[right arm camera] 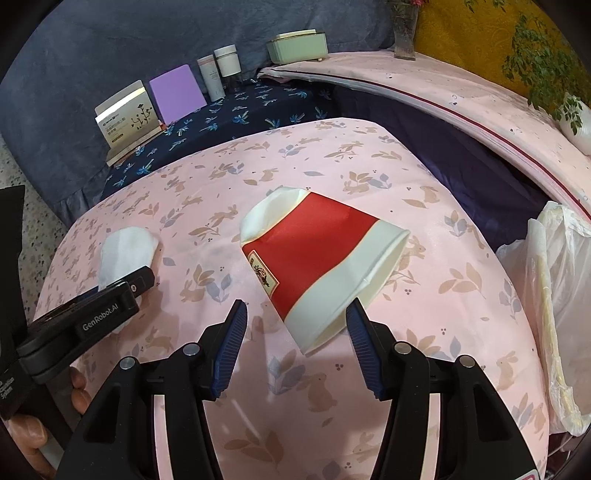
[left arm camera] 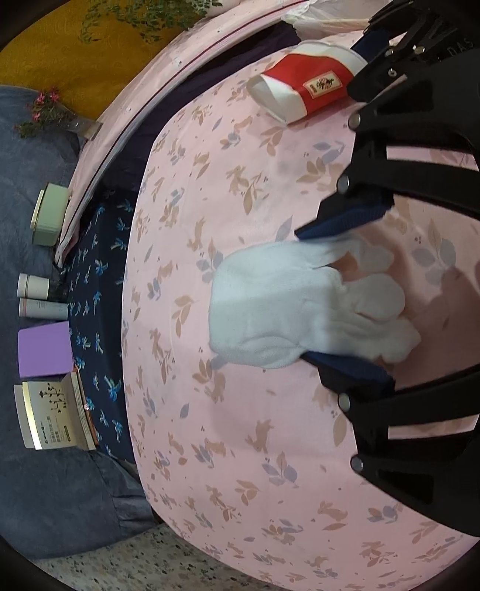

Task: Collect trash
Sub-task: 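Grasp the white glove with the left gripper while the right gripper grasps the red-white cup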

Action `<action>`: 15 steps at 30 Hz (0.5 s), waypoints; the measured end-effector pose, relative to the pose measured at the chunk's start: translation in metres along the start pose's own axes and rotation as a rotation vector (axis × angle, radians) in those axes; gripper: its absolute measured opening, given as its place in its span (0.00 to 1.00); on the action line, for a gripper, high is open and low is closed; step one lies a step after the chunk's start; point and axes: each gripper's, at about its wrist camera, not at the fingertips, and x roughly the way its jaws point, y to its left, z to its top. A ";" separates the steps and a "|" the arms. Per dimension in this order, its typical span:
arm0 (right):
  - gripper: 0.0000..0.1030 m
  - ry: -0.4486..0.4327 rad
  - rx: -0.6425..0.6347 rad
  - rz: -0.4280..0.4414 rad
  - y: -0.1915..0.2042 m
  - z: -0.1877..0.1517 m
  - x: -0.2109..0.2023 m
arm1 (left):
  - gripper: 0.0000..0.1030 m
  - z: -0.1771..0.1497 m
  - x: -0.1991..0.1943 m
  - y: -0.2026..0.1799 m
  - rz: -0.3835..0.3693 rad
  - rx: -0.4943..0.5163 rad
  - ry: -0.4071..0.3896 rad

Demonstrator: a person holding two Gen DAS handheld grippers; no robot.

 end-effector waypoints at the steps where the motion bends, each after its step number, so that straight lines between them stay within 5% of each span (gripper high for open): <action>1: 0.45 0.001 -0.003 0.003 0.001 0.000 0.000 | 0.38 -0.001 0.000 -0.002 -0.010 0.001 0.004; 7: 0.17 0.018 -0.005 0.010 0.000 -0.002 -0.001 | 0.25 -0.008 -0.005 -0.017 -0.044 0.013 0.019; 15: 0.04 0.007 0.006 0.013 -0.009 -0.008 -0.017 | 0.23 -0.026 -0.017 -0.040 -0.076 0.034 0.037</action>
